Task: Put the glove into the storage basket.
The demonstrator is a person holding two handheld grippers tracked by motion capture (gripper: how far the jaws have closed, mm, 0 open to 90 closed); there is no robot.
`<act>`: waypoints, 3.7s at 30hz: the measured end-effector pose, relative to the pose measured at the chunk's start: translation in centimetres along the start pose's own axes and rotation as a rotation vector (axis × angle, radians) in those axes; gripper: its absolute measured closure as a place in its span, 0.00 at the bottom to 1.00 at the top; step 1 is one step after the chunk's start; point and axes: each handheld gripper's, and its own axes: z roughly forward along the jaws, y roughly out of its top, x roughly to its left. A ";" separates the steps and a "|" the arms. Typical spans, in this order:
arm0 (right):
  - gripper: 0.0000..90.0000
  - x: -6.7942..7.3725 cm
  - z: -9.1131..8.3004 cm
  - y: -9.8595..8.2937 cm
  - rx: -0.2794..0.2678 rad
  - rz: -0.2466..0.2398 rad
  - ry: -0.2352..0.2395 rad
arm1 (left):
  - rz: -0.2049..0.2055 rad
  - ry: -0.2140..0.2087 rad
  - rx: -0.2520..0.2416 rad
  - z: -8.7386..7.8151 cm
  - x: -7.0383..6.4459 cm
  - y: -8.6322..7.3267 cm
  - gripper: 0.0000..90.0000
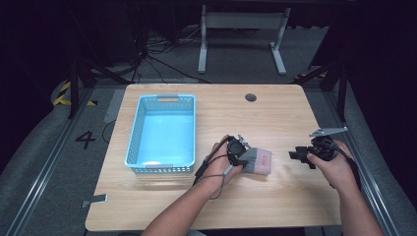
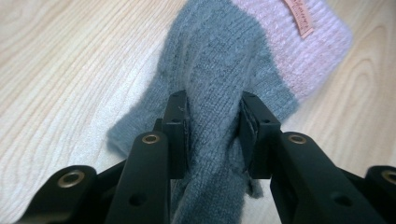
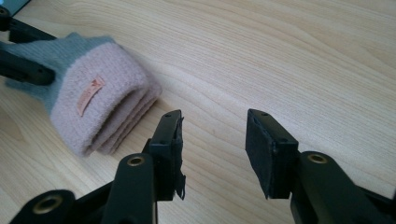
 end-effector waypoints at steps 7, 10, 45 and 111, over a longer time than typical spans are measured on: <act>0.63 0.1 0.1 0.4 -0.001 -0.003 0.006 | -0.001 -0.025 -0.038 -2.9 0.0 0.5 0.75; 0.64 0.0 0.3 0.6 -0.003 -0.003 0.009 | 0.007 -0.025 -0.041 -4.0 0.1 0.7 0.75; 0.63 0.9 3.0 3.2 0.020 -0.051 0.060 | -0.088 0.092 -0.141 -15.2 5.5 -2.5 0.75; 0.61 1.0 2.1 -0.2 0.050 -0.013 0.028 | -0.239 0.205 0.055 -14.5 19.5 -9.5 0.74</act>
